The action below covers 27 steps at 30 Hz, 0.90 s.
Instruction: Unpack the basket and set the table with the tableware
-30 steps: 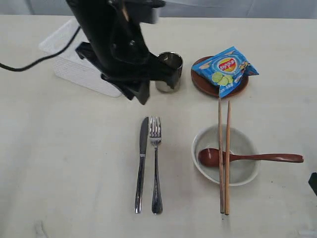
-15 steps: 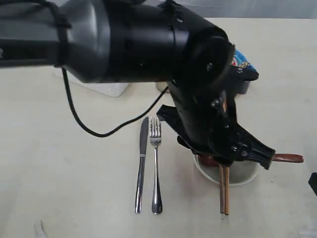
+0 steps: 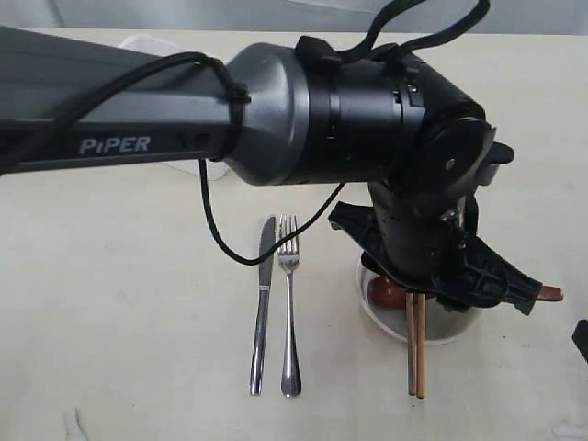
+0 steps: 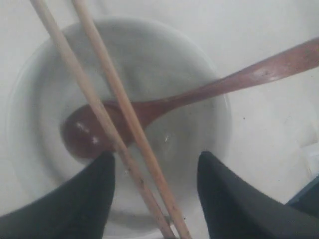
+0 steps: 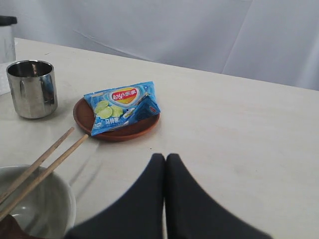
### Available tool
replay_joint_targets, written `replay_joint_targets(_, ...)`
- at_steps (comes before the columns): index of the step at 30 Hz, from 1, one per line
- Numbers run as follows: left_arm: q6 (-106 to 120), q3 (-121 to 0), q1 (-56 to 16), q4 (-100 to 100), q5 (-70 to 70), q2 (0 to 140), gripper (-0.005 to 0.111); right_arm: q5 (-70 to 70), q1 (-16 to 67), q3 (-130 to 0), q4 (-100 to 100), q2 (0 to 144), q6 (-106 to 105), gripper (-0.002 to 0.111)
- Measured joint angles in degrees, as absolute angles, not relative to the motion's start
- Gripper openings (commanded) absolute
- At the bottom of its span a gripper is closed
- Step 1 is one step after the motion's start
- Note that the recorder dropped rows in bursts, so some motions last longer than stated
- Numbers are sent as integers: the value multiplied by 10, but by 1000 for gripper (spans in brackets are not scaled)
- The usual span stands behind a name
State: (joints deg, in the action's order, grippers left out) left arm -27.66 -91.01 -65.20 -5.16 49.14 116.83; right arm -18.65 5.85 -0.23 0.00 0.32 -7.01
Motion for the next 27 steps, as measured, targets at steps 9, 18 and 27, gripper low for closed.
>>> replay_joint_targets(9, -287, -910, -652, -48, 469, 1187, 49, -187, 59, -2, 0, 3, -70, 0)
replay_joint_targets(18, -304, -910, -652, -33, 459, 1196, 34, -187, 59, -2, 0, 3, -70, 0)
replay_joint_targets(27, -308, -910, -652, -19, 457, 1196, 33, -187, 59, -2, 0, 3, -70, 0)
